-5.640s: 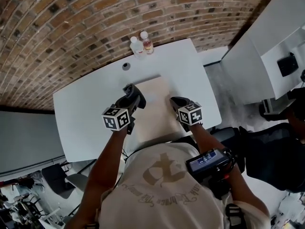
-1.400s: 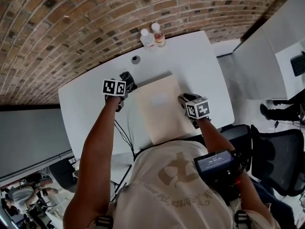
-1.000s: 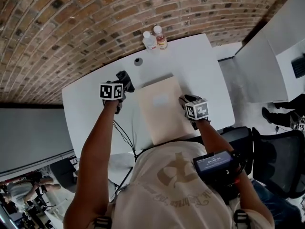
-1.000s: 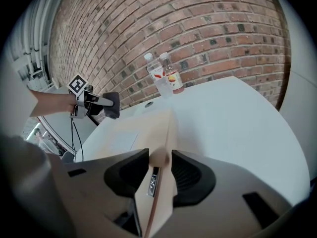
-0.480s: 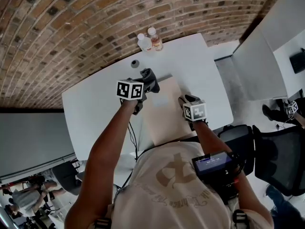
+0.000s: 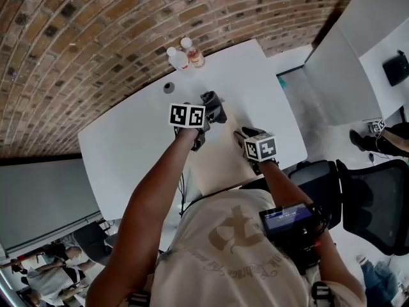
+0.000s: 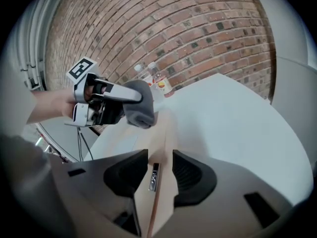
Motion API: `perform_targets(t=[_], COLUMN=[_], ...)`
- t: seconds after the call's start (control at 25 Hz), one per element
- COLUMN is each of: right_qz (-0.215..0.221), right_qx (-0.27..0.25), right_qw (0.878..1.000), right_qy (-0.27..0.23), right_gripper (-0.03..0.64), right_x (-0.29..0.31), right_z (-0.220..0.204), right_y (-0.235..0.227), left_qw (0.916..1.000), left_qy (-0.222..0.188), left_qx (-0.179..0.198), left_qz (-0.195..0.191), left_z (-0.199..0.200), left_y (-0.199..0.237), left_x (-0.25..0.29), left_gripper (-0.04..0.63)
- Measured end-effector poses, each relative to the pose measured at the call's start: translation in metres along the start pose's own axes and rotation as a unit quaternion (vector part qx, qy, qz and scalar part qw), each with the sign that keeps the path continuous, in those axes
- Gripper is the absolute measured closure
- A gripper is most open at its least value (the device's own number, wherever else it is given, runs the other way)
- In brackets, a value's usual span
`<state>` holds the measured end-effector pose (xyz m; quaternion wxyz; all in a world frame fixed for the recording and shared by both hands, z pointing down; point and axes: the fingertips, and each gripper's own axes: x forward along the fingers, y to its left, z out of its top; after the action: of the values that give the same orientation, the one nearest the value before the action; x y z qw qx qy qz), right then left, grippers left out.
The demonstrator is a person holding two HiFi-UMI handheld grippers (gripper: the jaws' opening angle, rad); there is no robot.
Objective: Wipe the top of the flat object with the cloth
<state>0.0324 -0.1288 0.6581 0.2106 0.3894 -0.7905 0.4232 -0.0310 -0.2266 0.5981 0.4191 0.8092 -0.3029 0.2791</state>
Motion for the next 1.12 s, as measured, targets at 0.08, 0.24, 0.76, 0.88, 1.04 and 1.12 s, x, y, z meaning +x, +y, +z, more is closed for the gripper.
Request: perform_targets(t=[0.08, 0.24, 0.76, 0.88, 1.04, 1.12], right_qz=[0.022, 0.069, 0.102, 0.104, 0.106, 0.108], right_qx=[-0.003, 0.006, 0.037, 0.031, 0.031, 0.031], right_qw=[1.000, 0.997, 0.991, 0.991, 0.991, 0.991], right_qy=[0.011, 0.043, 0.074, 0.080, 0.079, 0.077], right_gripper=[0.449, 0.422, 0.396, 0.393, 0.391, 0.393], right_x=[-0.003, -0.005, 0.000, -0.001, 0.007, 0.011], right_z=[-0.004, -0.018, -0.031, -0.031, -0.029, -0.028], right_y=[0.000, 0.005, 0.002, -0.001, 0.003, 0.008], left_qw=[0.9999, 0.9997, 0.9979, 0.9973, 0.9956, 0.9946], left_qy=[0.001, 0.012, 0.047, 0.057, 0.071, 0.069], left_qx=[-0.009, -0.006, -0.025, -0.013, 0.001, -0.004], left_qz=[-0.009, -0.020, 0.037, 0.044, 0.062, 0.077], left_z=[0.003, 0.004, -0.013, -0.017, -0.026, -0.031], left_y=[-0.006, -0.021, 0.002, 0.004, 0.022, 0.033], left_x=[0.008, 0.026, 0.043, 0.040, 0.025, 0.011], left_gripper=[0.489, 0.489, 0.491, 0.492, 0.492, 0.492])
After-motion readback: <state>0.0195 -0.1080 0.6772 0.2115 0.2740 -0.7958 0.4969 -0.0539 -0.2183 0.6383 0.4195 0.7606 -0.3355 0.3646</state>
